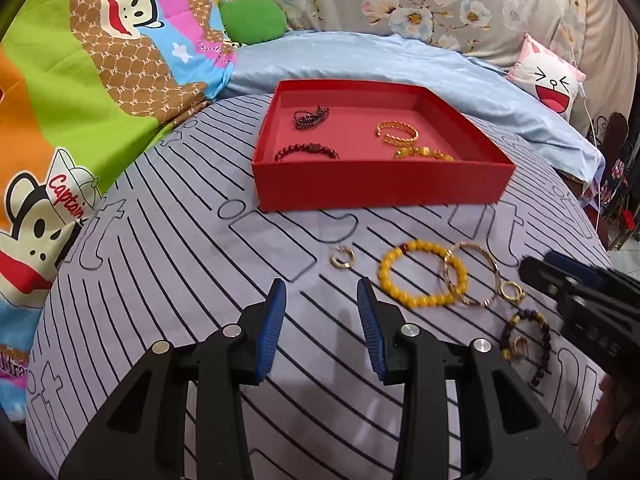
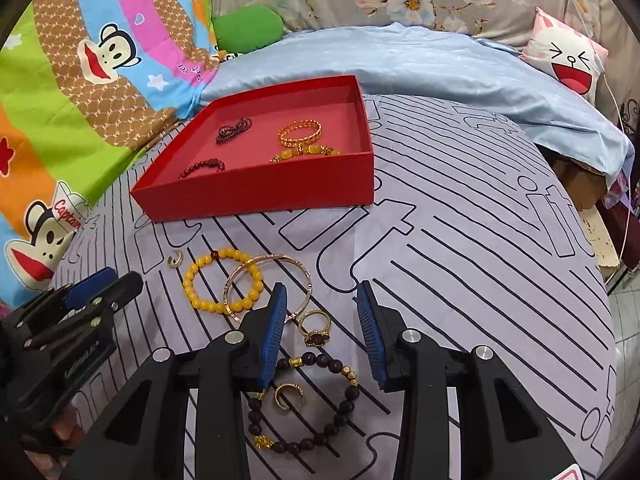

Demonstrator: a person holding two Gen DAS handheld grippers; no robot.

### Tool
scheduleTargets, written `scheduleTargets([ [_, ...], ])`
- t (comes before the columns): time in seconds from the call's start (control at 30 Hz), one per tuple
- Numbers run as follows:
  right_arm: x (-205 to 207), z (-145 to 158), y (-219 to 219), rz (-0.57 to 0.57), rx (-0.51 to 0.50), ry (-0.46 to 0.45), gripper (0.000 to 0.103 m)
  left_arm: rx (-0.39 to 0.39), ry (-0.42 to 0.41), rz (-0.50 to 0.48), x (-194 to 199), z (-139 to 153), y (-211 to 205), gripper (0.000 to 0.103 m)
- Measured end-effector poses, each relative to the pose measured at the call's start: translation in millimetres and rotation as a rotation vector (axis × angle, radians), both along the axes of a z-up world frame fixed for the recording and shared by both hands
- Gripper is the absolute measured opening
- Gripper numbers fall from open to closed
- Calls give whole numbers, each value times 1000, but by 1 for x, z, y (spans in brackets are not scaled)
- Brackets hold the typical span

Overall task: Organize jewelry
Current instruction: 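Withdraw both tools from the tray toward the remaining jewelry, then grasp the thin gold bangle with the right tool while the left grasps the yellow amber bracelet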

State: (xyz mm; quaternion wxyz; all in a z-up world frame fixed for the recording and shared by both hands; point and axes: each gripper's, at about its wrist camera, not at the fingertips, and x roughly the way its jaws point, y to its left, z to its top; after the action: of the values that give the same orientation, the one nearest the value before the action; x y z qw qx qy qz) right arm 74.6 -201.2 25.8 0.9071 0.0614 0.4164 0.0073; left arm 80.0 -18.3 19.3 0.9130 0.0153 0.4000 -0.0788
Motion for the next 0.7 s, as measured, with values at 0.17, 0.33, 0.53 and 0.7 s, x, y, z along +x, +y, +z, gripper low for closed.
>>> scheduleTargets([
  [0.17, 10, -8, 3, -15, -3, 27, 34, -17, 20, 0, -3, -4, 1, 35],
  [0.33, 16, -14, 9, -9, -16, 47, 24, -29, 27, 6, -3, -6, 5, 35],
  [0.53, 19, -20, 13, -5, -24, 64, 15, -48, 39, 11, -1, -8, 8, 35],
  [0.7, 19, -21, 11, -7, -35, 63, 6, -60, 45, -1, 3, -7, 6, 35],
])
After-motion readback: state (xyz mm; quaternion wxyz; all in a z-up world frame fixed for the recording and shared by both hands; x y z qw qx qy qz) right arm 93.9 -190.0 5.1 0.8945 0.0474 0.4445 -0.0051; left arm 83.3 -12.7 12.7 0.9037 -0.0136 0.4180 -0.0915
